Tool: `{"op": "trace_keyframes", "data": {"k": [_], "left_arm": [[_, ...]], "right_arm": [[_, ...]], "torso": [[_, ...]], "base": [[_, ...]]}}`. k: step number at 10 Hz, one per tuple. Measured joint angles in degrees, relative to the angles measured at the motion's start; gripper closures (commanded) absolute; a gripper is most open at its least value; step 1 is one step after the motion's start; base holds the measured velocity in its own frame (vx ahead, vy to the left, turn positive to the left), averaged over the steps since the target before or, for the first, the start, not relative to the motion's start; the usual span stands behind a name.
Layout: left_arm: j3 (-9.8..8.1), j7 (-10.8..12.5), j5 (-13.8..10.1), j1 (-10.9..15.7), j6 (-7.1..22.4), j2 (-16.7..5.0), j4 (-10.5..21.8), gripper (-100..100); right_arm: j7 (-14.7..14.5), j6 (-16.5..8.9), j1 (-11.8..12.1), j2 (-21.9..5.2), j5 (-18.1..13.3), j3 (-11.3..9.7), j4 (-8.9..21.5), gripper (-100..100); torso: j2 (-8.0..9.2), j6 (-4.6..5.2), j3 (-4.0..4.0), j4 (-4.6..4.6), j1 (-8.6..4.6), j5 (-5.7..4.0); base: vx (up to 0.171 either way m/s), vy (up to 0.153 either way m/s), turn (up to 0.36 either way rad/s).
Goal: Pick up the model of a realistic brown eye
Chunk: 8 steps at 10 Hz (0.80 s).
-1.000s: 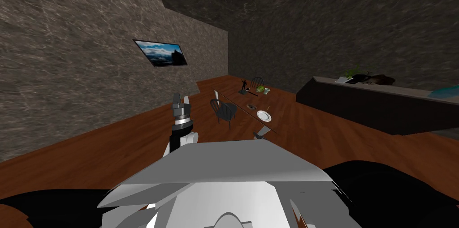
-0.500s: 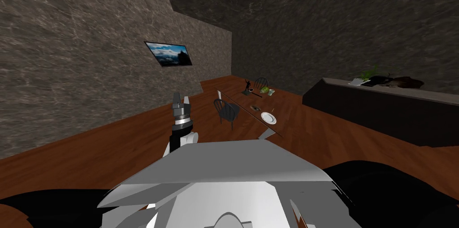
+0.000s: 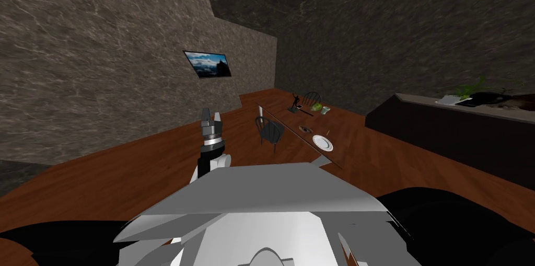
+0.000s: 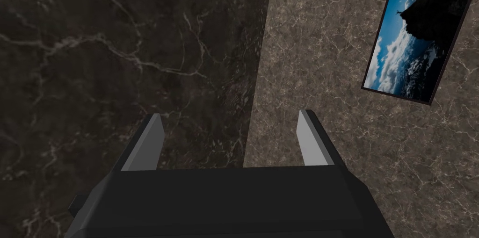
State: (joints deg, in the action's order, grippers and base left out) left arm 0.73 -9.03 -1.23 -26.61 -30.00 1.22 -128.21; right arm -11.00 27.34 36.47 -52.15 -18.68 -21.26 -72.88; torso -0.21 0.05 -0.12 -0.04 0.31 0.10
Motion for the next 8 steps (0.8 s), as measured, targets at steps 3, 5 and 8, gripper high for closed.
{"op": "trace_keyframes", "data": {"k": [3, 5, 8], "left_arm": [[0.0, 0.0, 0.0, 0.0, 0.0, 0.0, 0.0, 0], [0.0, 0.0, 0.0, 0.0, 0.0, -0.01, 0.0, 0], [0.0, 0.0, 0.0, 0.0, 0.0, 0.0, 0.0, 0]], "right_arm": [[-1.26, -0.18, -0.19, -2.72, -1.07, -0.73, 3.36, -100], [-2.47, 0.82, -1.11, -3.53, -1.86, -1.12, 7.41, -100], [-4.53, 0.27, -1.23, -6.4, -3.17, -1.6, 11.0, -100]], "torso": [[0.04, -0.01, 0.03, 0.02, -0.15, -0.05], [0.03, -0.04, 0.03, 0.02, -0.23, -0.07], [-0.04, 0.0, -0.02, 0.0, -0.05, -0.02]], "base": [[0.052, 0.048, 0.068], [0.074, 0.052, 0.099], [0.075, 0.066, 0.052]]}}
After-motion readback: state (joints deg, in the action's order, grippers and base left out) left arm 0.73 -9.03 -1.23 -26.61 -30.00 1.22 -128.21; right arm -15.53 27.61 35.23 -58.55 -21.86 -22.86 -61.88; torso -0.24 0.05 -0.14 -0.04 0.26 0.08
